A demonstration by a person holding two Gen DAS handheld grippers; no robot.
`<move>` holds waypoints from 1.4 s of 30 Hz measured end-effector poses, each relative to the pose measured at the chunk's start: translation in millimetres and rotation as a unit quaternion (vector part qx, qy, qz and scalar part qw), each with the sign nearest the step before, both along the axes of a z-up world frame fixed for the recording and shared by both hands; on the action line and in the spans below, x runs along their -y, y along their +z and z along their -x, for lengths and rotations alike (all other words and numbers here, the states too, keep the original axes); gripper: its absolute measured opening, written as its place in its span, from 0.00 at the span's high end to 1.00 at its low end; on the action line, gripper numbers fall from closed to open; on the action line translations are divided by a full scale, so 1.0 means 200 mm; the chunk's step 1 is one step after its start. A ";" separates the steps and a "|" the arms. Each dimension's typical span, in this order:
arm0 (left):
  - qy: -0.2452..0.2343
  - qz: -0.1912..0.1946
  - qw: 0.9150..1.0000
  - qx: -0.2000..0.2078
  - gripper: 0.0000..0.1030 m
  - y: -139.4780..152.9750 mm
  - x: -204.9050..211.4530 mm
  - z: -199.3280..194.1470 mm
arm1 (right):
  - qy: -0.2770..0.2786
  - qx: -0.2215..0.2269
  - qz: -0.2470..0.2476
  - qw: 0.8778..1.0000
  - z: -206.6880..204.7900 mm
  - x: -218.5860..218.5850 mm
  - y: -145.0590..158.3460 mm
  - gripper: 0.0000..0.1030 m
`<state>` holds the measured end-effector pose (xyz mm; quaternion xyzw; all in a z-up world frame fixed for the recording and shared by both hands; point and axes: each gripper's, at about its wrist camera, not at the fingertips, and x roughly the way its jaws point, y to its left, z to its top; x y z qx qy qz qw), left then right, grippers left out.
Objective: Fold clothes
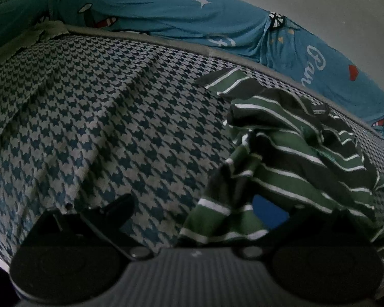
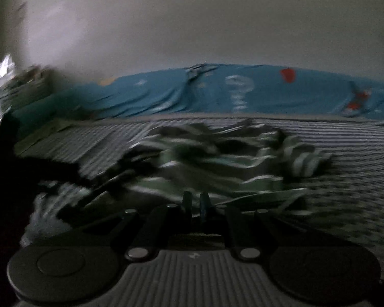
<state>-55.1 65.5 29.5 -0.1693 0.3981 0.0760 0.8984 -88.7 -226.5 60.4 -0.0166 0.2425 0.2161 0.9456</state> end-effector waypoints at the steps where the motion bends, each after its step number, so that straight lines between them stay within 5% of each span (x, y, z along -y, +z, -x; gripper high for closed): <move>1: -0.001 0.000 1.000 0.002 0.00 0.01 0.00 0.00 | 0.014 -0.004 0.001 1.000 0.00 -0.03 -0.01 0.92; 17: 0.005 -0.016 0.999 0.035 0.00 0.16 -0.11 0.01 | 0.210 -0.023 0.054 0.976 0.01 -0.64 -0.17 0.85; 26: 0.016 0.003 0.999 0.036 0.00 0.17 -0.16 0.03 | 0.250 -0.016 0.085 0.965 -0.01 -0.83 -0.25 0.63; 34: 0.016 0.009 0.999 0.037 0.00 0.17 -0.17 0.03 | 0.273 -0.008 0.129 0.953 -0.02 -0.93 -0.32 0.56; 39: 0.019 0.008 0.999 0.039 0.00 0.17 -0.18 0.04 | 0.263 0.013 0.151 0.953 -0.03 -0.97 -0.34 0.60; 42: 0.024 0.005 0.999 0.044 0.00 0.17 -0.20 0.05 | 0.257 0.007 0.148 0.955 -0.06 -0.99 -0.33 0.90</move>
